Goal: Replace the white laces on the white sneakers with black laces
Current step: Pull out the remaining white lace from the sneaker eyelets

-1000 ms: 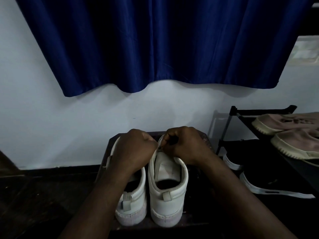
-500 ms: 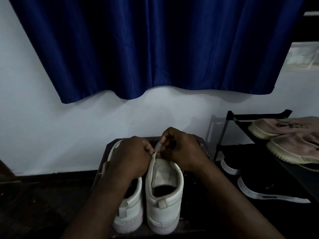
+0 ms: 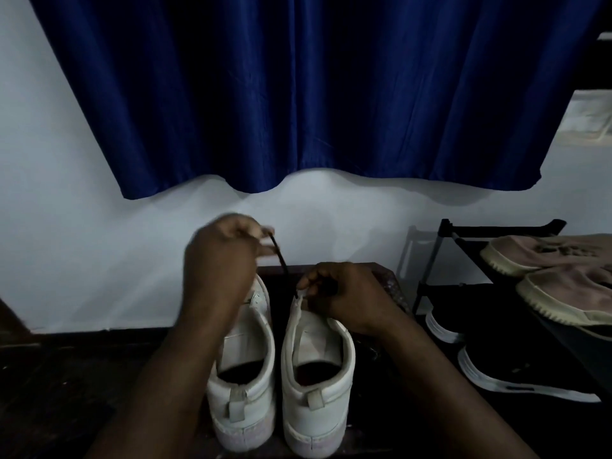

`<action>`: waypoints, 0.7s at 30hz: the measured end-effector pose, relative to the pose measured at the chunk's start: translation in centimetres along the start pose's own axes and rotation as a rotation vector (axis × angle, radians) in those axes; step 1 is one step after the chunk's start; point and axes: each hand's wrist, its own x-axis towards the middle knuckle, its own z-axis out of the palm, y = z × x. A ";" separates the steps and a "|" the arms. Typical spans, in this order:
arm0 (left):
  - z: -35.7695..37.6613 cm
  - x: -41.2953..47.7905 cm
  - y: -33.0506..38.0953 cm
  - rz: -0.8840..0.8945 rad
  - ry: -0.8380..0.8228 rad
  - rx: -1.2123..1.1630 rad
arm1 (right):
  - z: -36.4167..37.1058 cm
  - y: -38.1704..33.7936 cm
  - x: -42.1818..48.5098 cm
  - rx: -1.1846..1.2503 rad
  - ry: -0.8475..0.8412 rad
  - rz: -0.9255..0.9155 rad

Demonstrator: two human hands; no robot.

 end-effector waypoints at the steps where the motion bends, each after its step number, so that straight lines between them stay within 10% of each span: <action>1: -0.4 0.0 0.8 -0.010 -0.005 -0.245 | 0.0 -0.1 0.0 -0.006 0.000 0.004; 5: -0.9 -0.4 1.7 -0.069 -0.143 -0.616 | 0.0 -0.2 0.0 -0.024 -0.001 -0.001; 11: 0.3 -0.2 -2.6 0.310 -0.298 0.896 | -0.8 -0.2 -0.5 -0.005 0.057 -0.002; 21: 0.8 -0.5 -3.2 0.224 -0.402 1.109 | -1.7 -0.4 -0.9 -0.314 0.051 0.032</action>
